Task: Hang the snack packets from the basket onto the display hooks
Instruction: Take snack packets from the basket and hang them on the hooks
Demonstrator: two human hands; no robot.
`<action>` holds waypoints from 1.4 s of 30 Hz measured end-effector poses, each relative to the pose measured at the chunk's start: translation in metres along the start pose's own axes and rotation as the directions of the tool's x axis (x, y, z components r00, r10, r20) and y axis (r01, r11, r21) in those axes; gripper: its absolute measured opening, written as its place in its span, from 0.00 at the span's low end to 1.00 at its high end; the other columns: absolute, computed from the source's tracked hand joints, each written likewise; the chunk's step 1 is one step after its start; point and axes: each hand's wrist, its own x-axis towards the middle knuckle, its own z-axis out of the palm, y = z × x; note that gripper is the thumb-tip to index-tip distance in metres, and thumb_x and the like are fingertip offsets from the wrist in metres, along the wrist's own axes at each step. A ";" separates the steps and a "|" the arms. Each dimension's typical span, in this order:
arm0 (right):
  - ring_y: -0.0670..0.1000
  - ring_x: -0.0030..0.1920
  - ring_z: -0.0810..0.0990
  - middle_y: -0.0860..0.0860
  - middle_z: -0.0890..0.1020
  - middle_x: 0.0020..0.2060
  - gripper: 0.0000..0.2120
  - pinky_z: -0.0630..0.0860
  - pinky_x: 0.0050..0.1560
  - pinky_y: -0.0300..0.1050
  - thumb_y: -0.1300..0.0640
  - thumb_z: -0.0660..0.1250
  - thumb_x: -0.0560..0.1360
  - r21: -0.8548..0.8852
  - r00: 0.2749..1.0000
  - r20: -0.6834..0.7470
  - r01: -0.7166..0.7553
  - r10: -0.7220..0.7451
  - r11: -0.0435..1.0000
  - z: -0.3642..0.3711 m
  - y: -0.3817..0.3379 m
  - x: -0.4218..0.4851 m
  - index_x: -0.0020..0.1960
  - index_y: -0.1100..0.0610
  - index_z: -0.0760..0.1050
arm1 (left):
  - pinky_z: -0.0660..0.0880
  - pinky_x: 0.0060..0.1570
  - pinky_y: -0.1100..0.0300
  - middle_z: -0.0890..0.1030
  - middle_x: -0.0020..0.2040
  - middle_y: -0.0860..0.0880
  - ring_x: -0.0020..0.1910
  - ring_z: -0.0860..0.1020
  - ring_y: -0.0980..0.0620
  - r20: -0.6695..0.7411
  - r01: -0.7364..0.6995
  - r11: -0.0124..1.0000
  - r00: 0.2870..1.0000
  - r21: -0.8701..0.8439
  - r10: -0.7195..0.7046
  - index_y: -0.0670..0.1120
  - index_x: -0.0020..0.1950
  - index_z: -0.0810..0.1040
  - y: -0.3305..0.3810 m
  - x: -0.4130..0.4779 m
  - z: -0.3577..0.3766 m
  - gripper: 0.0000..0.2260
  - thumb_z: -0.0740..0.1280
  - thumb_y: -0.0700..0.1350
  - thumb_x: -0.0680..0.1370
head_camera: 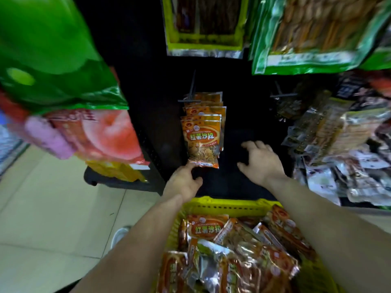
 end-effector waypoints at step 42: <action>0.63 0.69 0.68 0.57 0.62 0.74 0.40 0.73 0.61 0.62 0.37 0.73 0.69 -0.080 0.896 0.388 -0.199 0.214 0.977 0.138 0.079 -0.194 0.73 0.50 0.60 | 0.69 0.37 0.59 0.77 0.39 0.54 0.43 0.79 0.49 0.257 -0.009 0.939 0.963 0.343 -0.085 0.53 0.37 0.71 -0.077 -0.130 0.077 0.13 0.72 0.54 0.74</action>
